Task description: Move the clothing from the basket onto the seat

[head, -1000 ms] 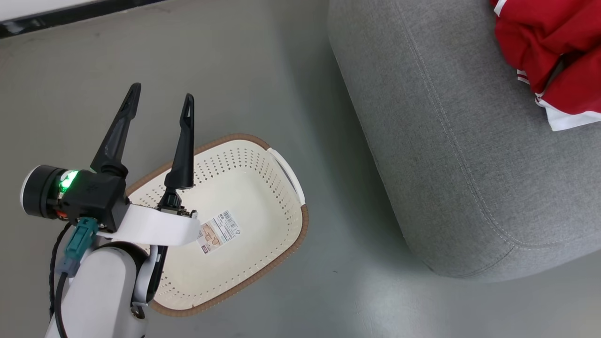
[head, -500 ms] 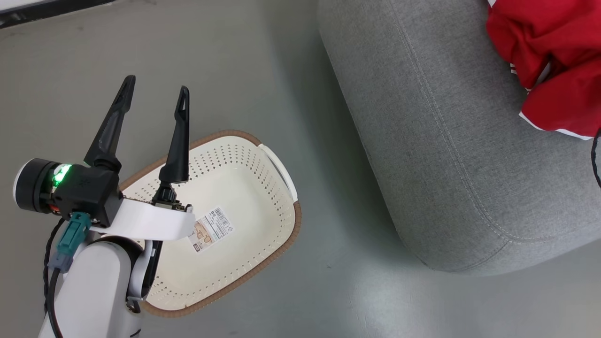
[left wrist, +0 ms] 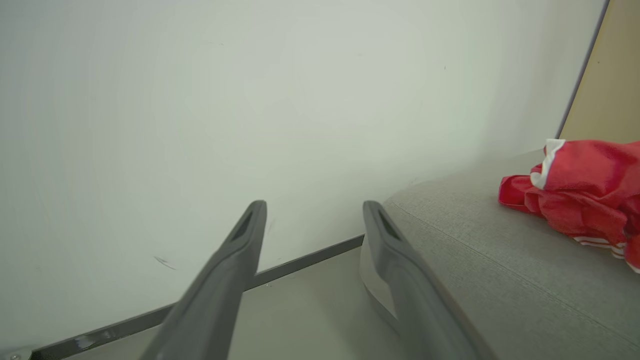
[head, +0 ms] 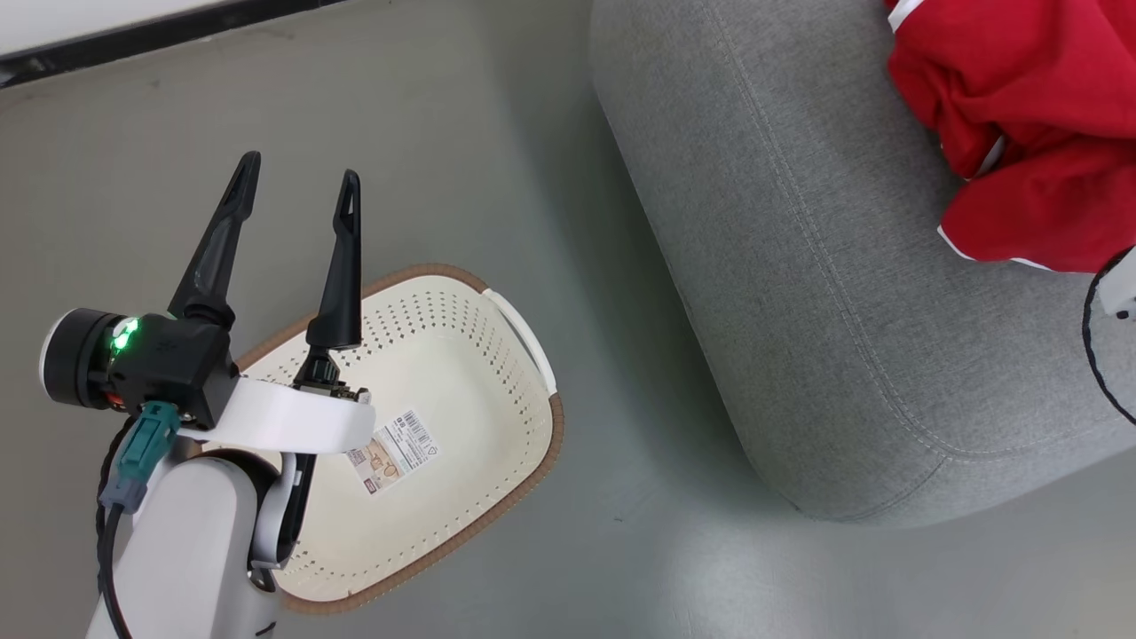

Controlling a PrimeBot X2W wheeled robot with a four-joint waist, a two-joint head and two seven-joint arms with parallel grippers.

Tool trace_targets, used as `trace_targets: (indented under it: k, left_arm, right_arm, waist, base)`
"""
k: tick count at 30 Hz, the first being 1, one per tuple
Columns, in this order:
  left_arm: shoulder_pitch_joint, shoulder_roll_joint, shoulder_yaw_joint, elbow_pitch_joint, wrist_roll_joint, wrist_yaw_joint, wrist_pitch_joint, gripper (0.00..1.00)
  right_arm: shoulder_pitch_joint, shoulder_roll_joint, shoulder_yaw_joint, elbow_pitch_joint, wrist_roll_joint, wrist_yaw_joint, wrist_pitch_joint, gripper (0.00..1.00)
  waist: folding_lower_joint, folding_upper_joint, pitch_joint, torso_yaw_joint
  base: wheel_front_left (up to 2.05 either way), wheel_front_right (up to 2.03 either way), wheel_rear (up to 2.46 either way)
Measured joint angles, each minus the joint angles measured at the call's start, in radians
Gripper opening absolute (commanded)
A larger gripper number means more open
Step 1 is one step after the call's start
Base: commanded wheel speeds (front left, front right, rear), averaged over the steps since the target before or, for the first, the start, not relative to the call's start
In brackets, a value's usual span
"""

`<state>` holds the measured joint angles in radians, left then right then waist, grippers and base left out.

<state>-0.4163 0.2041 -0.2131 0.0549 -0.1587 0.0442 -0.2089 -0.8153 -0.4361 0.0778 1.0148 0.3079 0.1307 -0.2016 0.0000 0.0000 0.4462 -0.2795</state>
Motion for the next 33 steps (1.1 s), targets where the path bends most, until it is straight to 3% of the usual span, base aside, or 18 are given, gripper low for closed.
trace_targets:
  k: [15, 33]
  left_arm:
    - [0.011, -0.023, 0.018, 0.044, -0.024, 0.004, -0.024, 1.00]
    - [0.095, -0.037, 0.087, 0.089, -0.060, 0.039, -0.038, 1.00]
  right_arm:
    - [0.088, 0.004, 0.069, -0.016, 0.005, 0.000, -0.029, 1.00]
    - [0.138, 0.033, 0.256, -0.202, 0.004, 0.000, -0.045, 1.00]
  waist:
    - [0.0001, 0.0000, -0.057, -0.021]
    - [0.0000, 0.0000, -0.159, -0.034]
  base:
    - [0.00, 0.00, 0.00]
    - [0.00, 0.00, 0.00]
